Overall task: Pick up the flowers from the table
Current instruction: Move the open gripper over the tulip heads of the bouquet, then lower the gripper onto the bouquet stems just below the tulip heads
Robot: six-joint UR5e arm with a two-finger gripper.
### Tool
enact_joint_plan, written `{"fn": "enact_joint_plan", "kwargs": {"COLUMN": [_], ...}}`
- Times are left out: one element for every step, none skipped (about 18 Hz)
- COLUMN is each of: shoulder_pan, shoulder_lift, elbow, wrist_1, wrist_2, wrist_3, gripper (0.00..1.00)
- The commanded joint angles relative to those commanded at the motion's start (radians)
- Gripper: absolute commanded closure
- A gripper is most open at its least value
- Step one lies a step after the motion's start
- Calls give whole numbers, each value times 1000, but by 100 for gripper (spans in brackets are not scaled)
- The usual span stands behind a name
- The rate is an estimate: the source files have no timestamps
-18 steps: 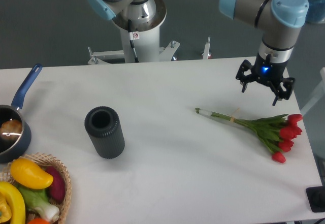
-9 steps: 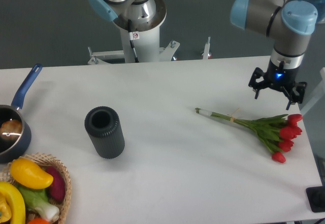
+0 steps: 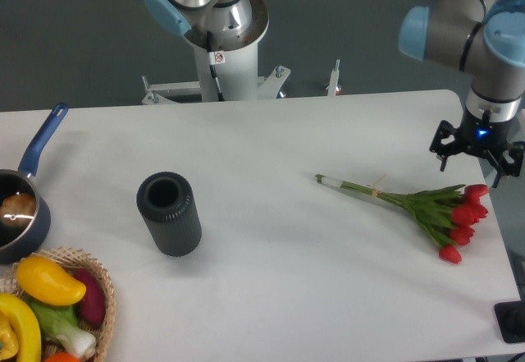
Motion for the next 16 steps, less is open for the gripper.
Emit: {"fn": "enact_joint_plan", "kwargs": {"shoulder_pan": [-5,-8,-12,-21,-31,-37,-47,-54,-60,-66,-67,-68,-69,-69,-71,-72], "shoulder_lift": [-9,-18,-23,-28,-34,-43,-52,-60,-66,-69,-71,-71,-74,-77,-81,-83], "elbow": [5,8,8,14,23,35,46,51,52,51,49,48,46,46,46,45], "wrist_1": [18,34,40,43,43,43,43,43,43,43,43,43,43,43,43,43], "wrist_2": [0,0,-2,-2,-2,-2,-2,-2,-2,-2,-2,-2,-2,-2,-2,0], "wrist_3": [-2,-3,-6,-14,-18,-29,-38,-44,-48,-51,-51,-51,-51,-51,-51,-49], "gripper": [0,0,0,0,0,0,0,0,0,0,0,0,0,0,0,0]}}
